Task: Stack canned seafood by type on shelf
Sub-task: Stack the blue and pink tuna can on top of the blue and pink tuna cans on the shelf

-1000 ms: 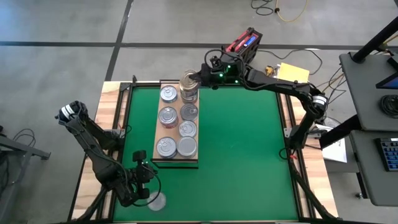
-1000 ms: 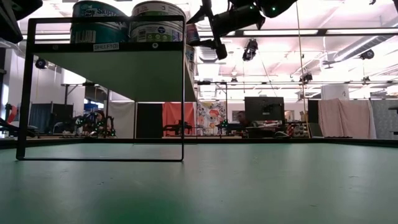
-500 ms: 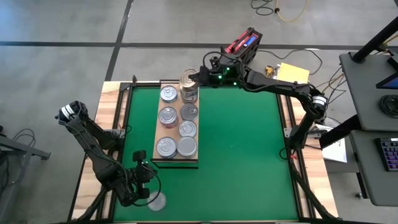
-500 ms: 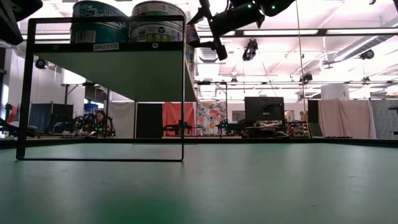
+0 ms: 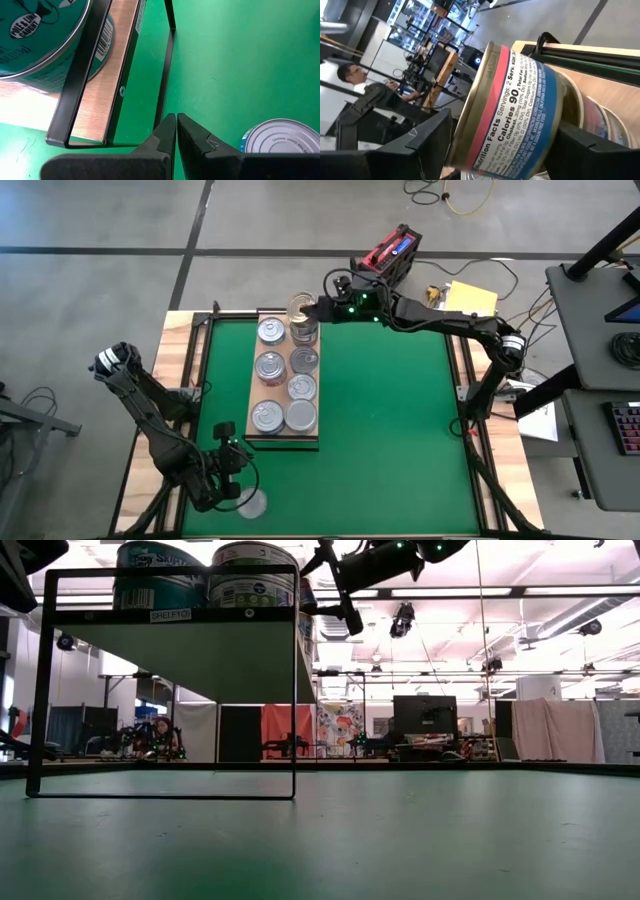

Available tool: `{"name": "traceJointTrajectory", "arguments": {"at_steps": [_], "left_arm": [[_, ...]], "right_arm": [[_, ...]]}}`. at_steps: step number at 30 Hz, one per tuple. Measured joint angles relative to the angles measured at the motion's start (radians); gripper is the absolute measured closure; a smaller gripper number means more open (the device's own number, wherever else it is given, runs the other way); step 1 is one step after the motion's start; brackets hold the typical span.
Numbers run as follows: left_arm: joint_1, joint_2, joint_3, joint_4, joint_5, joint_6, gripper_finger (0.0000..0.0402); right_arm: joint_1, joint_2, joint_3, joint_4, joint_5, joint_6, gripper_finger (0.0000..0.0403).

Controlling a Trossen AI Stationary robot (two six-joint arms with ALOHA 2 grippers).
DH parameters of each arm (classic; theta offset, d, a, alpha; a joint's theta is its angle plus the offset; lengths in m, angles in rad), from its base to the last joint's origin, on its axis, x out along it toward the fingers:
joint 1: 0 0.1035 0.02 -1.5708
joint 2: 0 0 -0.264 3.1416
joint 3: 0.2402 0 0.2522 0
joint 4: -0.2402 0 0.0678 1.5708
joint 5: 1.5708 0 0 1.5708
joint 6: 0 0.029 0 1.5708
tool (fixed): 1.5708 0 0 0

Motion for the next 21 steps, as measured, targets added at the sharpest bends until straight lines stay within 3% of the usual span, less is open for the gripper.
{"name": "traceJointTrajectory", "arguments": {"at_steps": [9, 21], "left_arm": [[0.0, 0.0, -0.002, -0.001, 0.0, 0.0, 0.0402], [0.0, 0.0, -0.006, -0.001, 0.0, -0.008, 0.0402]], "right_arm": [[0.01, 0.0, 0.0, -0.003, 0.05, -0.062, 0.0153], [0.024, -0.002, 0.0, -0.046, 0.054, -0.05, 0.0137]]}}
